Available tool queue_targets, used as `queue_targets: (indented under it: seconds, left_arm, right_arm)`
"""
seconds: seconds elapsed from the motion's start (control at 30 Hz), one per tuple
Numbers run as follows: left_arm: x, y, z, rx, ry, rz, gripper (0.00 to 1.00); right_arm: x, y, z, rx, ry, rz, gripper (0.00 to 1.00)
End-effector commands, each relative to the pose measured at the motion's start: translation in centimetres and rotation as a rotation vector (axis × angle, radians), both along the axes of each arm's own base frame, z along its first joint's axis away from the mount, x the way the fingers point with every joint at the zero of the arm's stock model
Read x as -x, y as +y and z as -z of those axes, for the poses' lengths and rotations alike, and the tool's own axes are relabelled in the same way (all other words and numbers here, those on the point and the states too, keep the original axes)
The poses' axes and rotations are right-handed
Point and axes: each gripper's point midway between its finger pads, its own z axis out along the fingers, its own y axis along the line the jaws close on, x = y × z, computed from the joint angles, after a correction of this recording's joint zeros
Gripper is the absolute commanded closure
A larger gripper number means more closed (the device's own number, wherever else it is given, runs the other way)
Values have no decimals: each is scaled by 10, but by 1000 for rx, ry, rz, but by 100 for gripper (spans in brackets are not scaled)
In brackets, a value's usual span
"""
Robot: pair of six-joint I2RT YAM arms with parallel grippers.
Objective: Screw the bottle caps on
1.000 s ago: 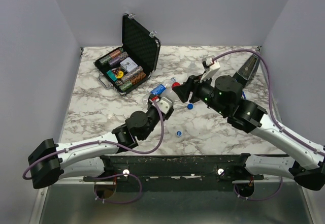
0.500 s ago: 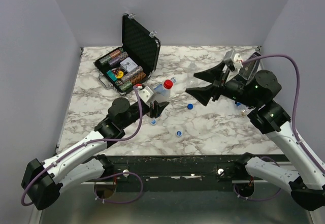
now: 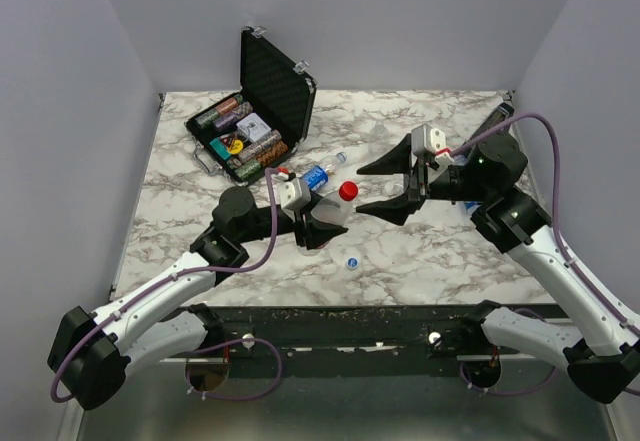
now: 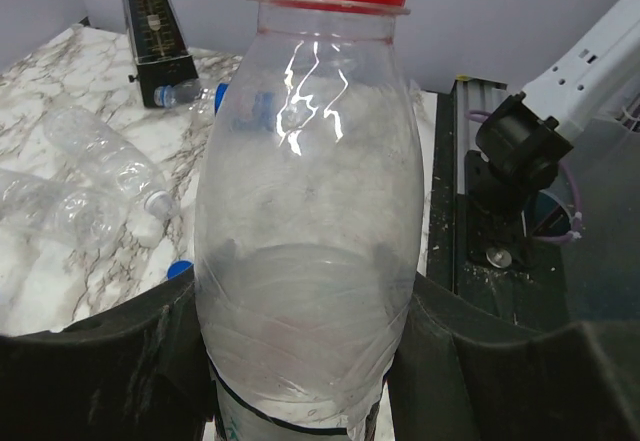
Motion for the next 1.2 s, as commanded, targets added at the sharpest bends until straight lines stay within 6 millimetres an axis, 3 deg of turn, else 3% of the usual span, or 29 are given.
queue_targets:
  seconds: [0.0, 0.53, 0.73, 0.9, 1.0, 1.17]
  left_arm:
    - [16, -4, -24, 53, -56, 100, 44]
    - [18, -5, -25, 68, -50, 116, 44]
    - [14, -5, -26, 69, -49, 97, 44]
    - [-7, 3, -25, 58, -48, -45, 46]
    - [-24, 15, -23, 37, -58, -179, 47]
    - [-48, 42, -26, 10, -106, -404, 48]
  right_arm:
    - [1, 6, 3, 4, -43, -70, 25]
    - [-1, 15, 11, 7, -3, -125, 41]
    - [-1, 18, 12, 11, 21, -138, 56]
    - [-13, 19, 20, 21, 81, -77, 64]
    - [-27, 19, 30, 29, 167, 21, 78]
    - [-54, 22, 52, 58, 323, 275, 79]
